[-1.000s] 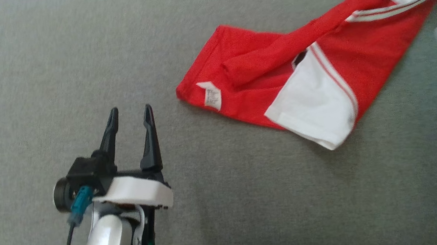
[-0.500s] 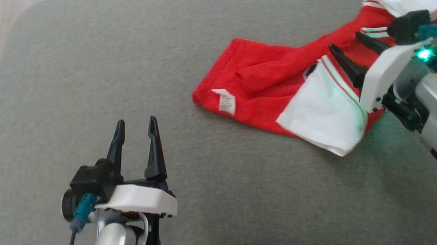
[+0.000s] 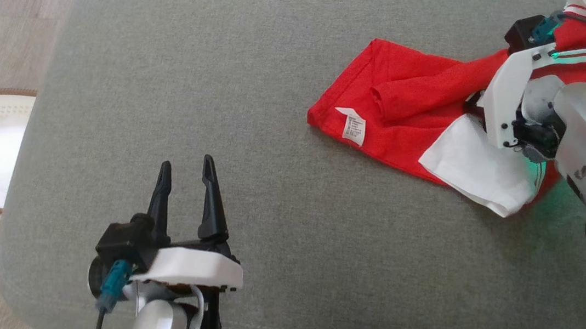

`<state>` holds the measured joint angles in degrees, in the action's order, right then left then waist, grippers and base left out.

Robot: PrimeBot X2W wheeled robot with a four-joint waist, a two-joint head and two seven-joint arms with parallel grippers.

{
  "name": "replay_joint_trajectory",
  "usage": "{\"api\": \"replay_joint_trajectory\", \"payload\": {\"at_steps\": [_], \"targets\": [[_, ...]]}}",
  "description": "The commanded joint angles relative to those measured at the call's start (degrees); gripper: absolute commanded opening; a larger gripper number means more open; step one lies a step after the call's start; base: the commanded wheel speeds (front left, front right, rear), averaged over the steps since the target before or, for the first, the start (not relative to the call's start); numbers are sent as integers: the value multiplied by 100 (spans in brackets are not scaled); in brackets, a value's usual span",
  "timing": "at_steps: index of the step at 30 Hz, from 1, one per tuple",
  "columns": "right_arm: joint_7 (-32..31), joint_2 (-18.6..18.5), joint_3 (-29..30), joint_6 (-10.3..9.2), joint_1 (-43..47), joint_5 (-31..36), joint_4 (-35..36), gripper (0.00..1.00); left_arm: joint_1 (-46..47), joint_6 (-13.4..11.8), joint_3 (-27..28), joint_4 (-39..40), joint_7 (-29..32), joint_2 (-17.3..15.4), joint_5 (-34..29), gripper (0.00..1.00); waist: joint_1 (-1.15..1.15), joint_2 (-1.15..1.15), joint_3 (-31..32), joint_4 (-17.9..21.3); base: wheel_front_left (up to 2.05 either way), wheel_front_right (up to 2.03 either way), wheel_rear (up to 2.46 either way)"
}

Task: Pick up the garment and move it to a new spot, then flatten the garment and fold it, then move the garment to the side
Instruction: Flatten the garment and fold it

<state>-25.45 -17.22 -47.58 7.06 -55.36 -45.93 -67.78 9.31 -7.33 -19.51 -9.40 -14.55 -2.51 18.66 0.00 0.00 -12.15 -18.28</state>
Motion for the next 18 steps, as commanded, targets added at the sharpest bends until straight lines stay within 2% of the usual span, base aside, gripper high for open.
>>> {"api": "replay_joint_trajectory", "payload": {"at_steps": [1, 3, 7, 12, 18], "targets": [[-76, 122, -90, 43, 82, 105, -144, 75, 28, -32, 192, 215, -45, -37, 28, 100, 0, 0, 4, -11, 0, 0, 0], [20, 168, -92, 43, 61, 162, -238, 0, 9, -45, 229, 216, -45, -37, 17, 100, 0, 0, 26, 26, 0, 0, 0], [321, 203, -90, 43, 19, 261, -312, 0, -21, -37, 282, 191, -45, -37, -30, 100, 0, 0, 99, 154, 0, 0, 0], [970, 274, 38, 43, 33, 247, -276, 0, -61, 51, 394, 103, -45, -37, -122, 100, 0, 0, 294, 509, 0, 0, 0], [1765, 188, 236, 43, 358, 0, 228, 0, -119, 158, 560, 13, -45, -37, -269, 100, 0, 0, 517, 1043, 0, 0, 0]]}}
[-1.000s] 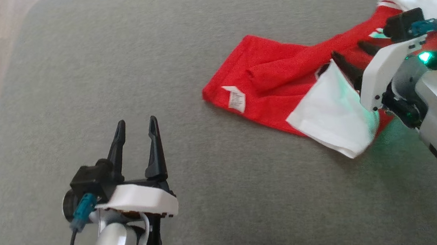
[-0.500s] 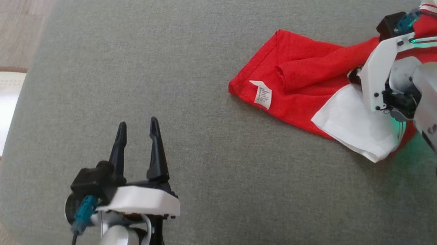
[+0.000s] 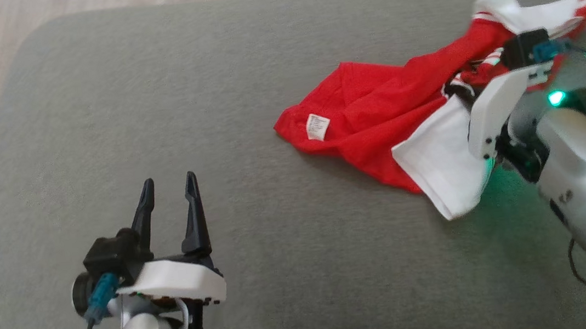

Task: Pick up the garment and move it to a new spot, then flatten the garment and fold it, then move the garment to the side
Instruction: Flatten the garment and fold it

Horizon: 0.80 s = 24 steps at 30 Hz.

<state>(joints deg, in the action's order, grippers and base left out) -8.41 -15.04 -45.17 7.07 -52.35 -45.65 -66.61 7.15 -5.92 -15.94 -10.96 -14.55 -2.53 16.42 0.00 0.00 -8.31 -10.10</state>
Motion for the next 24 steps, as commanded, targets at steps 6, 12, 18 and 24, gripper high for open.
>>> {"api": "replay_joint_trajectory", "payload": {"at_steps": [6, 12, 18, 24], "targets": [[430, -433, 77, 42, 736, -273, 808, 0, 68, 134, 346, 86, -45, -35, -166, 100, 0, 0, 248, 692, 0, 0, 0], [742, -897, 402, 42, 1519, -309, 1090, 40, 40, 207, 461, 35, -45, -35, -269, 100, 0, 0, 312, 1032, 0, 0, 0], [1238, -1037, 830, 42, 1768, 114, 893, 100, 41, 247, 502, -6, -45, -35, -296, 100, 0, 0, 353, 1126, 0, 0, 0], [2115, -972, 1539, 42, 1891, 467, 1071, 100, 1, 305, 585, -38, -45, -35, -342, 100, 0, 0, 492, 1158, 0, 0, 0]]}}
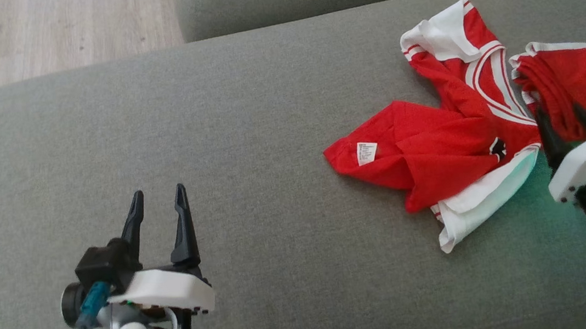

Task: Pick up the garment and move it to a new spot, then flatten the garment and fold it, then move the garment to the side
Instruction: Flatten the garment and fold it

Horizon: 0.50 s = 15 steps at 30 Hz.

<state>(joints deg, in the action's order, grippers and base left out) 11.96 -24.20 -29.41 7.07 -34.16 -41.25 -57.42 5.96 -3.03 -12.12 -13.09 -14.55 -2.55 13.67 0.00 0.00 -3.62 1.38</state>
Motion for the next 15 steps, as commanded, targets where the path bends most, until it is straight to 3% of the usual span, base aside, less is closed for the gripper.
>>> {"api": "replay_joint_trajectory", "payload": {"at_steps": [1, 10, 15], "targets": [[145, -19, 70, 42, 138, 66, 293, 100, 107, 24, 218, 174, -45, -32, -75, 100, 0, 0, 49, 17, 0, 0, 0], [294, 280, 1014, 42, 1134, 525, 1633, 100, 106, 81, 195, 169, -45, -32, -81, 100, 0, 0, 120, 17, 0, 0, 0], [300, 409, 1615, 42, 1583, 1004, 2536, 100, 439, 312, 70, 15, -38, -40, -124, 100, 0, 0, 51, 82, 0, 0, 0]]}}
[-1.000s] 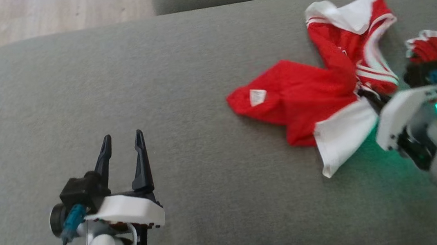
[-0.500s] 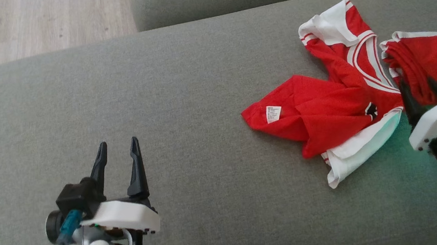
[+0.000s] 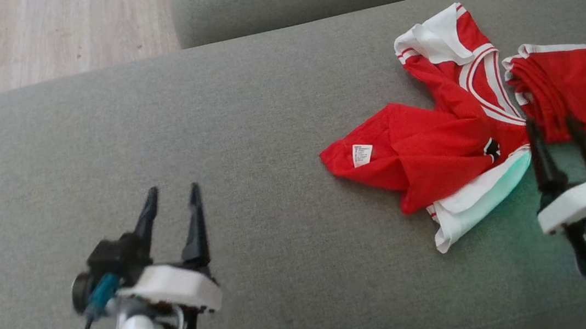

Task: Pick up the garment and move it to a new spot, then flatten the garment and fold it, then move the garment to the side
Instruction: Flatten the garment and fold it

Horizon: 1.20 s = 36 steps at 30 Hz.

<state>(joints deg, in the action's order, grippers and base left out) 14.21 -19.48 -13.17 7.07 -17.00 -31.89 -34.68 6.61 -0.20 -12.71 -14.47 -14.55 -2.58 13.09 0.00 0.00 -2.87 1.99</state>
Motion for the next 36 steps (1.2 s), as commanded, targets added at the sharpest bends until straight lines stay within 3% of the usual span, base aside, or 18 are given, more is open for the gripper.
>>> {"api": "replay_joint_trajectory", "payload": {"at_steps": [1, 5, 7, 14, 20, 28, 29, 30, 31, 36], "targets": [[75, -39, 120, 42, -58, 151, 473, 100, 523, 116, 70, 85, 26, -57, -67, 100, 0, 0, -45, 44, 0, 0, 0], [69, 81, 492, 42, 246, 434, 1259, 100, 1372, 494, -225, -285, 972, -100, 67, 100, 0, 0, -180, 190, 0, 0, 0], [41, 190, 616, 42, 363, 514, 1570, 100, 1834, 636, -341, -604, 1745, -87, 427, 100, 0, 0, -288, 323, 0, 0, 0], [-56, 538, 679, 42, 437, 599, 2169, 100, 3338, 764, -1116, -1699, 4069, -160, 1521, 100, 0, 0, -756, 1028, 0, 0, 0], [-16, 713, 501, 42, 315, 480, 2276, 100, 4096, 767, -1918, -2188, 4701, -533, 2389, 100, 0, 0, -1060, 1587, 0, 0, 0], [47, 777, 397, 42, 184, 362, 2213, 100, 4653, 768, -2821, -3036, 4950, -864, 2691, 100, 0, 0, -1233, 1953, 0, 0, 0], [52, 772, 401, 42, 181, 362, 2199, 100, 4678, 768, -2918, -3081, 4945, -876, 2755, 80, 0, 0, -1225, 1957, 0, 0, 0], [56, 766, 414, 42, 183, 363, 2183, 100, 4690, 768, -3001, -3099, 4939, -881, 2857, 36, 0, 0, -1207, 1949, 0, 0, 0], [60, 758, 438, 42, 191, 364, 2166, 100, 4704, 768, -3065, -3094, 4901, -889, 2970, 0, 0, 0, -1184, 1925, 0, 0, 0], [69, 724, 486, 42, 229, 410, 2132, 100, 4788, 768, -3252, -3130, 4611, -973, 3281, 0, 0, 0, -1039, 1740, 0, 0, 0]]}}
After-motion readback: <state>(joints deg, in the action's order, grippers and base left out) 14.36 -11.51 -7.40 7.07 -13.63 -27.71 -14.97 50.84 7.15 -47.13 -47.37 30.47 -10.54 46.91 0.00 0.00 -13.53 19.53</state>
